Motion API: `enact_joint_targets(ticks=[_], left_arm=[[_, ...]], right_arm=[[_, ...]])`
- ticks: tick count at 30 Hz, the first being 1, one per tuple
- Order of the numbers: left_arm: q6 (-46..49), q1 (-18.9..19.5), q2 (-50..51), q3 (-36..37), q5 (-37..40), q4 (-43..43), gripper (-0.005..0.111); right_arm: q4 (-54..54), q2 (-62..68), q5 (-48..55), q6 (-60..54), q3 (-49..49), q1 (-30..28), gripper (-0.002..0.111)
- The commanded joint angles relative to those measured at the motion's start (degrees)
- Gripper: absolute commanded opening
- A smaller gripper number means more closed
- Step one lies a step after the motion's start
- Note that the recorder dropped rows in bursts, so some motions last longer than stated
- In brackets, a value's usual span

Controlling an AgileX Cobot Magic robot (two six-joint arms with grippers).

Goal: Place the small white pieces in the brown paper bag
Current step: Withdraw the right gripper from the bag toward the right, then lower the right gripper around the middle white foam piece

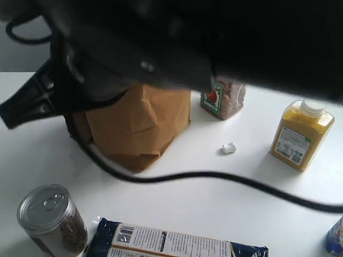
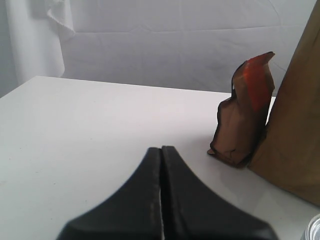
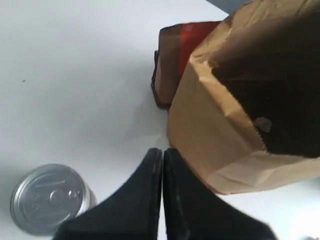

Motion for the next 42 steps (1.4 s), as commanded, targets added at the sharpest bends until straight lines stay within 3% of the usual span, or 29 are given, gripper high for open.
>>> enact_joint_targets(ticks=[1,7,10,16,24,26,29,33,42], left_arm=[[-0.32,-0.38,-0.2,0.2,-0.27,-0.45,0.0],[-0.32,-0.38,-0.2,0.2,-0.27,-0.45,0.0],[-0.32,-0.38,-0.2,0.2,-0.27,-0.45,0.0],[-0.32,-0.38,-0.2,0.2,-0.27,-0.45,0.0],[-0.32,-0.38,-0.2,0.2,-0.27,-0.45,0.0],[-0.32,-0.38,-0.2,0.2,-0.27,-0.45,0.0],[-0.32,-0.38,-0.2,0.2,-0.27,-0.45,0.0],[-0.32,-0.38,-0.2,0.2,-0.27,-0.45,0.0],[-0.32,-0.38,-0.2,0.2,-0.27,-0.45,0.0]], right_arm=[[-5.39,-4.29,-2.09,8.52,12.06,2.97,0.0],[-14.38,-12.82,-3.03,24.31,33.5,1.63,0.0],[-14.37,-14.82,-2.91,26.83,38.67,-1.32,0.0],[-13.84,-15.71,-5.23,27.81,44.97,-10.34,0.0],[-7.23,-14.71,-17.74,20.56,46.9,-25.35,0.001],[-4.77,-14.14,-20.87,17.86,46.9,-28.85,0.009],[-0.94,-12.62,-24.85,13.57,46.9,-32.8,0.031],[-0.54,-9.23,-28.57,12.49,46.79,-34.75,0.053],[-1.91,3.33,-30.36,12.49,37.44,-34.78,0.055]])
